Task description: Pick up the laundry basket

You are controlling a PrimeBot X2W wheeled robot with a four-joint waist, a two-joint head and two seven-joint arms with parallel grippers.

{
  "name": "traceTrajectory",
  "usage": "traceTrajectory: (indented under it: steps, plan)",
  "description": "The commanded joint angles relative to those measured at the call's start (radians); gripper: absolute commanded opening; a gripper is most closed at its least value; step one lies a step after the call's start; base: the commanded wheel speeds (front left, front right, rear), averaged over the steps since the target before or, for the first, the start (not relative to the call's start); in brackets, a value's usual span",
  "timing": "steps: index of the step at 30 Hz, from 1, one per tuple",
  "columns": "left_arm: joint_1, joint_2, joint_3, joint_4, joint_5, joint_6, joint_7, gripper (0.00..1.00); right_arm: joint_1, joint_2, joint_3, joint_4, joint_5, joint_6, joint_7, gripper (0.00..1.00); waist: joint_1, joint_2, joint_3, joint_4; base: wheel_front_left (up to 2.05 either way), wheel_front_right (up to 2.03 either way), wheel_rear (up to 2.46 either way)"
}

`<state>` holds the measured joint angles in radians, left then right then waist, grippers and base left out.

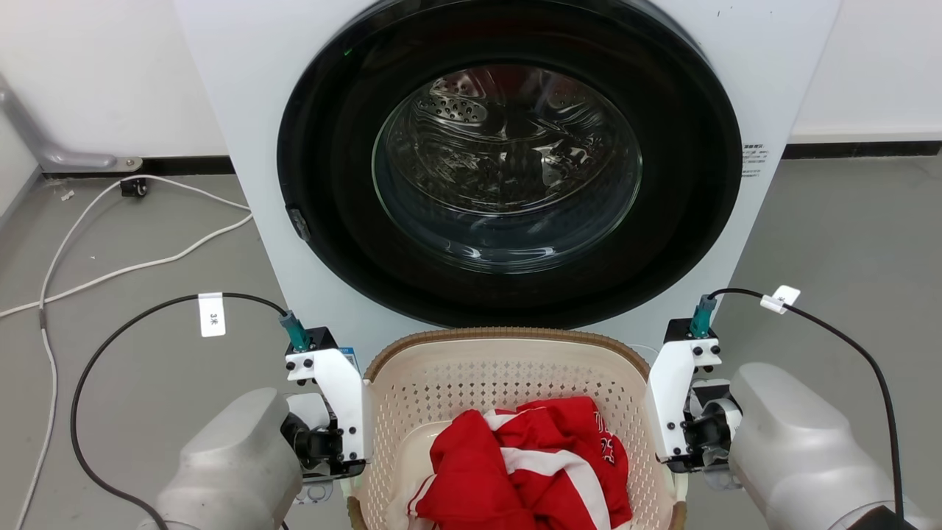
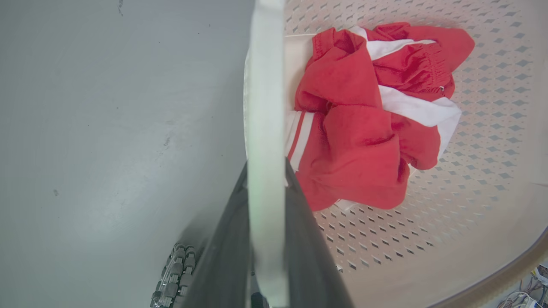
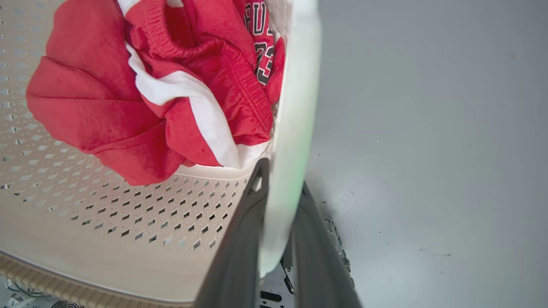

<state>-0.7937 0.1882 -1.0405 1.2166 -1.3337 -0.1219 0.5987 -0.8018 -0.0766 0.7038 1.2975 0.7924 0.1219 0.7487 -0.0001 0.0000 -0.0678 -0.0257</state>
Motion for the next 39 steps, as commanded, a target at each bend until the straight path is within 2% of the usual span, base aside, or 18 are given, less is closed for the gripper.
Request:
traceTrajectory:
  steps: [1,39]
  plan:
    - [-0.003,-0.048,0.002,-0.023,-0.013,-0.016,-0.007,0.00,0.001,0.048,-0.003,-0.017,0.003,0.016,-0.005,0.00,0.0001,0.0000,0.002,-0.001,0.00,0.00,0.00]
    - [-0.007,-0.045,-0.018,-0.015,-0.027,-0.015,-0.032,0.00,0.000,0.046,-0.054,-0.017,-0.045,0.016,-0.034,0.00,0.0001,0.0000,0.034,0.006,0.00,0.00,0.00]
